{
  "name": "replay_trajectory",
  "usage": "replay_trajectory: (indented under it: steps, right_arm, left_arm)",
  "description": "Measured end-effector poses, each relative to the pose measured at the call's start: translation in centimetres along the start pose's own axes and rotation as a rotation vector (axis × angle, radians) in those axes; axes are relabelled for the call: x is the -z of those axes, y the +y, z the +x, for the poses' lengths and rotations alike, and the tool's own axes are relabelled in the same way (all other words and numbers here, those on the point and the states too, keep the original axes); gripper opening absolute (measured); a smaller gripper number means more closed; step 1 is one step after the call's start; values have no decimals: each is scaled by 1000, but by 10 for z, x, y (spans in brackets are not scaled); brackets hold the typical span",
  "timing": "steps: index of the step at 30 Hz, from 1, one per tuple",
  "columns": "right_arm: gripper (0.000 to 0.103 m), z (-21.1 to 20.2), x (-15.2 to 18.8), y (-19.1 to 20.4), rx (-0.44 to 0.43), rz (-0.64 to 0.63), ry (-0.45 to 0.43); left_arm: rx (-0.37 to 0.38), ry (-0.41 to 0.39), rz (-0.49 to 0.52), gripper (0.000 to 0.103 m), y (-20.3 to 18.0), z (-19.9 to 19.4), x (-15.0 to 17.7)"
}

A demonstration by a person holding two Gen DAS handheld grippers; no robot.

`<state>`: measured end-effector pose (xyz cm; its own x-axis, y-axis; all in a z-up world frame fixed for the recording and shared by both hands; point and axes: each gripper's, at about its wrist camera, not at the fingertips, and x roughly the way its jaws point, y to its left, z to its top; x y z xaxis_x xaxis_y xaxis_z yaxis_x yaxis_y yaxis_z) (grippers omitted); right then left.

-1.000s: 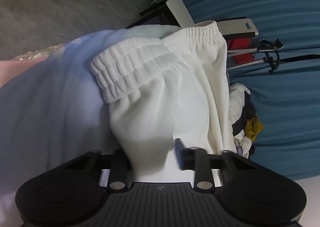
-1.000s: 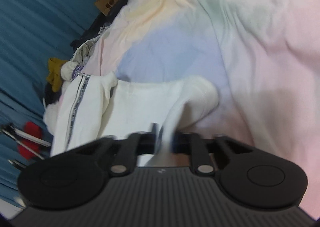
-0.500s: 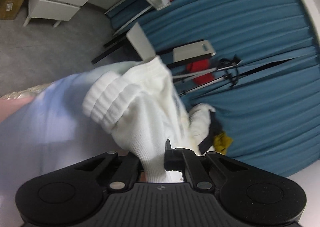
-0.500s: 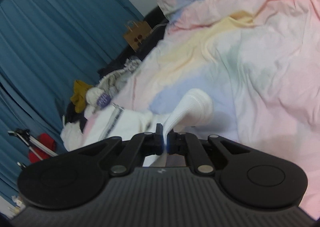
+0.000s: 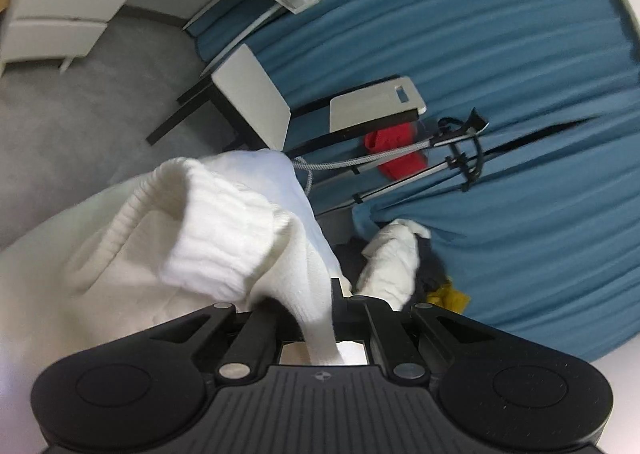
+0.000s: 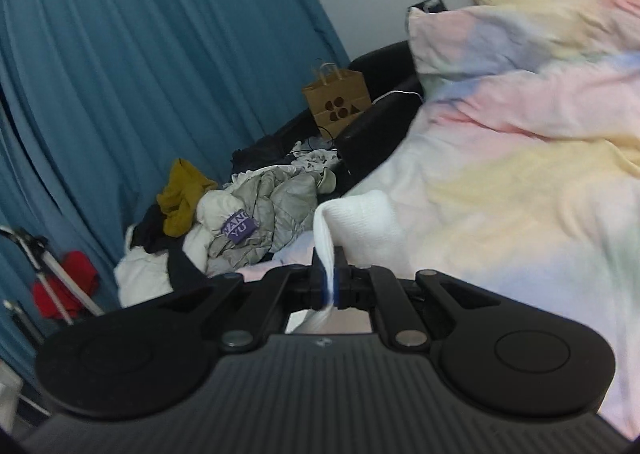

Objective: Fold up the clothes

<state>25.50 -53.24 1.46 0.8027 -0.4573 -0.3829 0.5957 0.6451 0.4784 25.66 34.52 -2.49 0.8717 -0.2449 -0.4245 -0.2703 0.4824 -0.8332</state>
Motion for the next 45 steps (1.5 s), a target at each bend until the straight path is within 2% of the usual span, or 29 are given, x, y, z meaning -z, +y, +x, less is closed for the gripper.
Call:
replay_trajectory:
  steps: [5, 10, 13, 17, 19, 20, 22, 23, 24, 26, 28, 31, 35, 37, 40, 43, 45]
  right_arm:
    - [6, 103, 22, 38, 53, -104, 50]
    - [6, 182, 67, 55, 114, -212, 104]
    - [7, 202, 83, 54, 126, -226, 119]
    - [15, 197, 74, 52, 73, -199, 128]
    - [23, 183, 65, 46, 24, -162, 137]
    - [26, 171, 60, 43, 7, -140, 133]
    - [39, 149, 53, 37, -27, -97, 125]
    - [51, 134, 50, 32, -37, -70, 121]
    - [64, 120, 48, 27, -48, -45, 119]
    - [70, 94, 48, 16, -75, -4, 126]
    - [70, 66, 51, 3, -100, 37, 139]
    - [70, 32, 63, -24, -126, 140, 193]
    - [70, 5, 94, -74, -131, 363, 295]
    - [70, 7, 112, -90, -153, 436, 370]
    - [70, 17, 126, -94, -151, 450, 400]
    - [70, 37, 139, -96, -170, 491, 417]
    - [70, 50, 142, -90, -193, 457, 379]
  left_arm:
    - [-69, 25, 70, 5, -6, 120, -28]
    - [-163, 35, 163, 5, 1, 202, -31]
    - [-141, 22, 182, 8, -2, 188, -26]
    - [-112, 5, 208, 13, -7, 170, -19]
    - [-97, -3, 221, 28, -10, 160, -16]
    - [-90, -7, 227, 30, -11, 156, -14]
    - [-75, -16, 240, 47, -13, 146, -11]
    - [-59, -32, 239, 51, -12, 129, -4]
    - [-44, -48, 238, 59, -12, 113, 2]
    - [-3, -57, 191, 67, -4, 78, 18]
    - [39, -47, 129, 80, 8, 49, 37]
    - [33, -27, 28, 81, 34, 20, 62]
    - [-14, 74, -73, 81, 57, 20, 75]
    - [-5, 84, -84, 81, 63, 27, 76]
    - [13, 66, -112, 81, 73, 44, 77]
    - [15, 61, -147, 81, 82, 77, 75]
    - [30, 22, -114, 80, 81, 94, 72]
